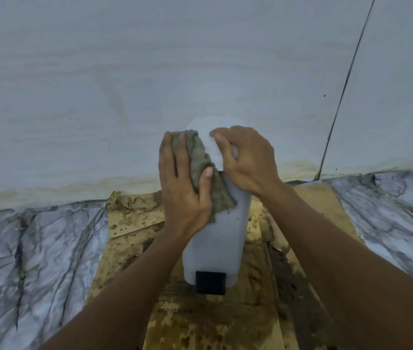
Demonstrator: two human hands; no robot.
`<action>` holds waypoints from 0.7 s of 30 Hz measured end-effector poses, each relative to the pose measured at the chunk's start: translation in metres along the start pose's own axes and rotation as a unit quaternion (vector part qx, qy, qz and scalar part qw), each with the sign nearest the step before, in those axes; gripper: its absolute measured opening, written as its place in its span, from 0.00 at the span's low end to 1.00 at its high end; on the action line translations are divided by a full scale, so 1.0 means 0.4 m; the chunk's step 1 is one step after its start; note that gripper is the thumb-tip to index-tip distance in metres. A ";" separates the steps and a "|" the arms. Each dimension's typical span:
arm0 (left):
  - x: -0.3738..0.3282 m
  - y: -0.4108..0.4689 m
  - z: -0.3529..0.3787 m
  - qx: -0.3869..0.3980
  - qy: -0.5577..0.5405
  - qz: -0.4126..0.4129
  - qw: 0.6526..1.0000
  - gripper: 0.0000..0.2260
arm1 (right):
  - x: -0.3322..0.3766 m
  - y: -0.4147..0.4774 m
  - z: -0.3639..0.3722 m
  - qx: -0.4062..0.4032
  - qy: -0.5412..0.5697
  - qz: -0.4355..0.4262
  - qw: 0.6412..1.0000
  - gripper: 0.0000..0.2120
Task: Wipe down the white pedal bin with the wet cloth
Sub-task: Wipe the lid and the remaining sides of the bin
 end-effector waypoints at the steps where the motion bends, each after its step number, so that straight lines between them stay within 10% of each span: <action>1: 0.010 -0.014 0.010 0.002 0.008 0.020 1.000 0.31 | -0.012 0.013 -0.003 0.007 0.030 0.012 0.999 0.16; 21: 0.001 -0.088 0.160 0.102 0.225 0.251 0.936 0.28 | -0.085 0.077 -0.016 0.022 0.102 0.069 0.992 0.27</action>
Point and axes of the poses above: each hand's wrist, its own y-axis towards the middle knuckle, its own z-axis out of the palm, x = y × z, the point moved 3 cm from there along y, towards the middle knuckle, and after that the axes turned 2 degrees about z, right-handed, at the moved point
